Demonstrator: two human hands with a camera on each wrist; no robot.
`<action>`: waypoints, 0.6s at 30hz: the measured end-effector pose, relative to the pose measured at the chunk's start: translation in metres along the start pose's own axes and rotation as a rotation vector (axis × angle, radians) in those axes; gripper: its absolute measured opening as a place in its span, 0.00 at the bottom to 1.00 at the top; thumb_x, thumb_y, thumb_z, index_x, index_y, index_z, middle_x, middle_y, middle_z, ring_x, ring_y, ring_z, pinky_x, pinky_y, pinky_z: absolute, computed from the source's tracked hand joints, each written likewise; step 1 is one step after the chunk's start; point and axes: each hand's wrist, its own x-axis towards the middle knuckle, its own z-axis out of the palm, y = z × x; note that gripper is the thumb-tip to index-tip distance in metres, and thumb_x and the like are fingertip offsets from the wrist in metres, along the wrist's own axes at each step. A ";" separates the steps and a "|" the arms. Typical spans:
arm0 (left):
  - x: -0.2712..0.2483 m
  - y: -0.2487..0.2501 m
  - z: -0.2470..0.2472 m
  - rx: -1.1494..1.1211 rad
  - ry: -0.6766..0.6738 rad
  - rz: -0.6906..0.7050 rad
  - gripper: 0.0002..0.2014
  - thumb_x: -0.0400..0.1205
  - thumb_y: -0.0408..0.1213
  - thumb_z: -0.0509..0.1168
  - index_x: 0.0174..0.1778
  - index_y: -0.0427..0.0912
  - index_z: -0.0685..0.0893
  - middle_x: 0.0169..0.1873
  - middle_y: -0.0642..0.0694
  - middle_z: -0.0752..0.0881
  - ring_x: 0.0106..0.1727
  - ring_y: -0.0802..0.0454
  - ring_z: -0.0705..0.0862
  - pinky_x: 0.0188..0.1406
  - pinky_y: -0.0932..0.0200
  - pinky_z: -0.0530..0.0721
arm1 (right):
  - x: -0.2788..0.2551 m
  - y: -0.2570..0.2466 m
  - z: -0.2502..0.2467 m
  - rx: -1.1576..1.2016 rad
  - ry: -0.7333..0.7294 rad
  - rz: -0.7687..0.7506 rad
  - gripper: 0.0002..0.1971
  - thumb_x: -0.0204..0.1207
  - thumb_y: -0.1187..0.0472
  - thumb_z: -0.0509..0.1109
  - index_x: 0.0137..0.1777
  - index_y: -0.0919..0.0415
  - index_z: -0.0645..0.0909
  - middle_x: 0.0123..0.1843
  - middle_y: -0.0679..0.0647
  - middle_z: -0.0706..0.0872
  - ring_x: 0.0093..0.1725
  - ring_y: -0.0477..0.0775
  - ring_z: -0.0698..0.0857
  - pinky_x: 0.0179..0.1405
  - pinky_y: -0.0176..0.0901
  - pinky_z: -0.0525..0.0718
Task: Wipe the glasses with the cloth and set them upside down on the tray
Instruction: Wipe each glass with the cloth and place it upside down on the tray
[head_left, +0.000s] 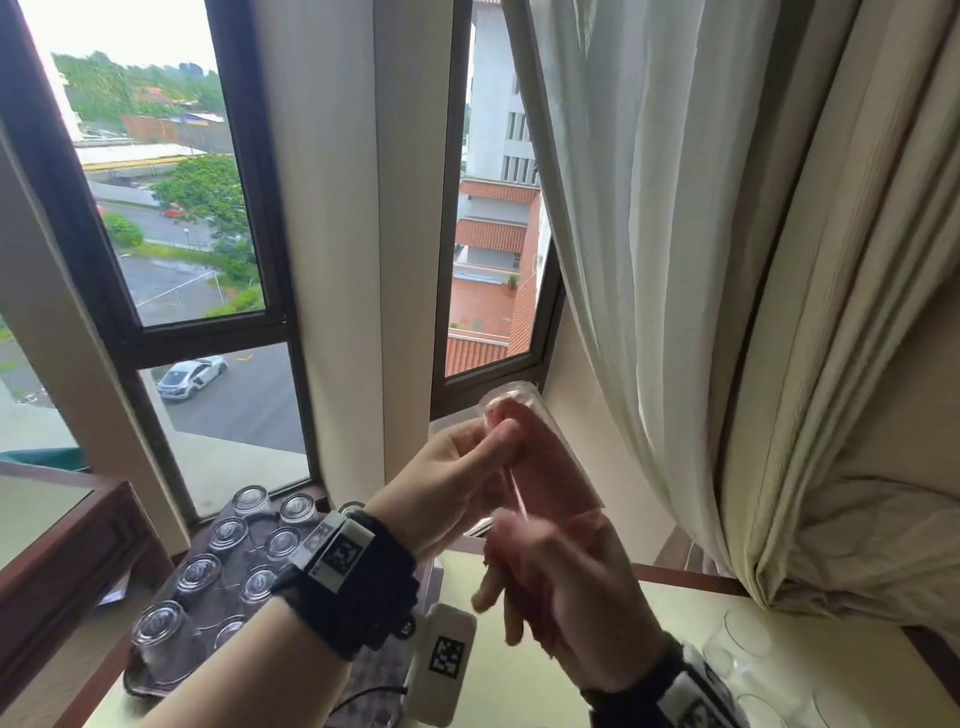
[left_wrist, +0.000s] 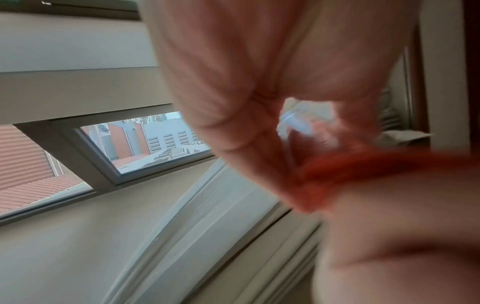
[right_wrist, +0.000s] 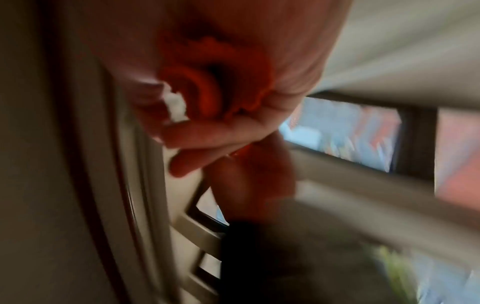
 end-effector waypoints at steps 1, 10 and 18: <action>-0.002 -0.004 -0.002 -0.086 -0.051 0.020 0.36 0.80 0.56 0.78 0.69 0.25 0.82 0.60 0.27 0.87 0.60 0.35 0.89 0.67 0.39 0.89 | -0.002 -0.005 0.005 0.207 -0.053 0.025 0.25 0.74 0.50 0.76 0.71 0.50 0.79 0.34 0.63 0.88 0.23 0.59 0.86 0.16 0.39 0.82; -0.011 -0.010 -0.010 0.122 -0.041 -0.041 0.35 0.86 0.59 0.68 0.83 0.39 0.76 0.75 0.28 0.82 0.78 0.32 0.83 0.83 0.26 0.74 | -0.001 -0.001 -0.007 -0.051 0.398 0.027 0.19 0.79 0.38 0.70 0.51 0.54 0.88 0.31 0.71 0.83 0.15 0.54 0.74 0.15 0.34 0.71; -0.025 0.022 -0.001 0.139 0.087 -0.115 0.51 0.67 0.79 0.70 0.73 0.39 0.83 0.62 0.38 0.92 0.66 0.42 0.90 0.69 0.47 0.87 | -0.006 0.015 -0.030 -1.159 0.253 -0.666 0.20 0.79 0.57 0.80 0.70 0.49 0.85 0.67 0.43 0.89 0.49 0.41 0.92 0.49 0.36 0.91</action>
